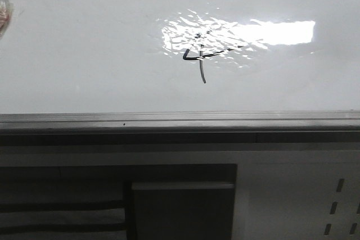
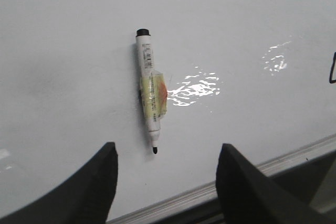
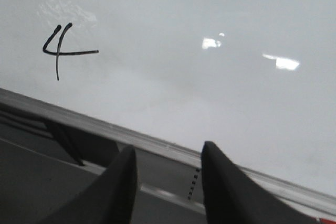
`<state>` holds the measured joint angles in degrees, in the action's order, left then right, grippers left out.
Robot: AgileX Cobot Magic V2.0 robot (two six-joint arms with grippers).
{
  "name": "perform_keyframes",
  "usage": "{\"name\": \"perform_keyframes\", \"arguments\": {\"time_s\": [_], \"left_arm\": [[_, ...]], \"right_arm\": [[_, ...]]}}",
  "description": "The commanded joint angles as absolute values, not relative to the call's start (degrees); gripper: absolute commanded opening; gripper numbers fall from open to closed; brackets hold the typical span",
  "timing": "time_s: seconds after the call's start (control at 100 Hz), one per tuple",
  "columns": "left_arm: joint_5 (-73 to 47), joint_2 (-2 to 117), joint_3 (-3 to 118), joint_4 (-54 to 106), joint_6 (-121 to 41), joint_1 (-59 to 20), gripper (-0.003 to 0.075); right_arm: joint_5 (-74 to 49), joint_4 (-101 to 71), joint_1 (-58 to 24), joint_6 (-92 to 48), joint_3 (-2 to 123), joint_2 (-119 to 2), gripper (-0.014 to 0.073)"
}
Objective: Write number 4 on whiteboard
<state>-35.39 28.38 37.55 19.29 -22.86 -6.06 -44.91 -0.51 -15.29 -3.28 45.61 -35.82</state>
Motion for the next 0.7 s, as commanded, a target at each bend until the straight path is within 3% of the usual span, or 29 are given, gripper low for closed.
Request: {"name": "perform_keyframes", "arguments": {"time_s": [0.0, 0.1, 0.17, 0.3, 0.38, 0.69], "left_arm": [[-24.7, 25.6, 34.4, 19.9, -21.3, -5.9, 0.0386], [-16.8, 23.0, 29.2, 21.9, -21.3, -5.9, 0.0365], [-12.4, 22.3, 26.5, 23.2, -21.3, -5.9, 0.0299], [-8.8, 22.3, 24.4, 23.8, -21.3, -5.9, 0.0096], [-8.0, 22.3, 24.3, 23.8, -21.3, -5.9, -0.0019], [-7.4, 22.3, 24.3, 24.5, -21.3, -5.9, -0.002]], "right_arm": [[-33.9, 1.4, -15.0, -3.0, 43.0, -32.6, 0.021], [-26.0, 1.4, -15.0, -3.0, 38.4, -28.7, 0.0155], [-22.2, 1.4, -15.0, -3.0, 35.7, -26.3, 0.0085], [-18.4, 1.4, -15.0, -3.0, 32.3, -23.2, -0.0074], [-18.4, 1.5, -15.0, -3.0, 31.7, -22.9, -0.0071], [-19.2, 1.9, -15.0, -3.0, 31.7, -22.9, -0.0071]]}}
